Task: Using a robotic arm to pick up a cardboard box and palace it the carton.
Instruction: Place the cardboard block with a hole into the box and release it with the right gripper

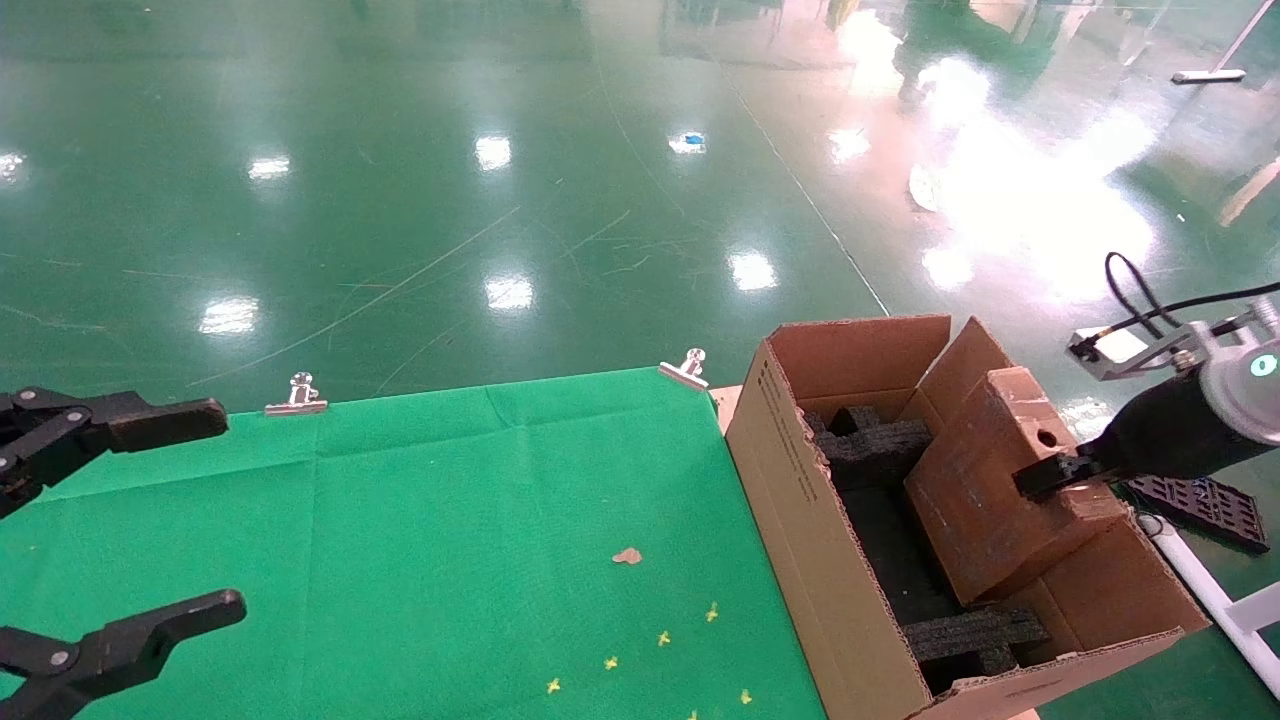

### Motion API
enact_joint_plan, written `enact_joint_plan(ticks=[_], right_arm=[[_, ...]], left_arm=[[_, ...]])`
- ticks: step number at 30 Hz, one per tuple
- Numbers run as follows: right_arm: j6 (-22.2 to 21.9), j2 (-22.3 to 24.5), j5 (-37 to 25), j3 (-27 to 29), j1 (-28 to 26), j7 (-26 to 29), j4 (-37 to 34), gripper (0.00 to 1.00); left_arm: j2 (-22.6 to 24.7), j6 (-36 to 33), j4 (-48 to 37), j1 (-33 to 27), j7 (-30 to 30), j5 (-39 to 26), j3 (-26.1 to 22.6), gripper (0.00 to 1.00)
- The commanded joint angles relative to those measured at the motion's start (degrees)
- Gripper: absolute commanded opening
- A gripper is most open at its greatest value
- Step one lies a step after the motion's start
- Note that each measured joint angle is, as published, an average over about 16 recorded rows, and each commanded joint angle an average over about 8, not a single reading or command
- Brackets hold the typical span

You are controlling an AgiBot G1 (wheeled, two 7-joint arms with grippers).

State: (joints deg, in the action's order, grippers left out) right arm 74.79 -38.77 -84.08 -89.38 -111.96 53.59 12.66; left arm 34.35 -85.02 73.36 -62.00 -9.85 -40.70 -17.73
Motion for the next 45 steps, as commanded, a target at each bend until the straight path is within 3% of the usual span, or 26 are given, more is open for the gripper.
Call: enact_joint_plan(ticks=[1,18,26,45], right_arm=[[-1.0,-1.0,0.1,0.0,1.3,-0.2,-1.3,0.00],[-8.8,-5.6,5.7,3.0,14.9,-3.5,-5.2,0.00],[-9.7,-6.1,6.8,3.6,16.3,-5.4,-6.0,0.98],[-8.7,-6.6,5.6,3.0,12.8,-6.3,-8.4,1.00]], left_arm=[[0.0,0.0,0.0,0.0,0.0,0.0,0.0,1.00],[0.0,0.0,0.0,0.0,0.0,0.0,0.0,1.00],[0.0,0.0,0.0,0.0,0.0,0.0,-0.1,1.00],[0.0,0.0,0.0,0.0,0.1,0.1,-0.1,1.00]])
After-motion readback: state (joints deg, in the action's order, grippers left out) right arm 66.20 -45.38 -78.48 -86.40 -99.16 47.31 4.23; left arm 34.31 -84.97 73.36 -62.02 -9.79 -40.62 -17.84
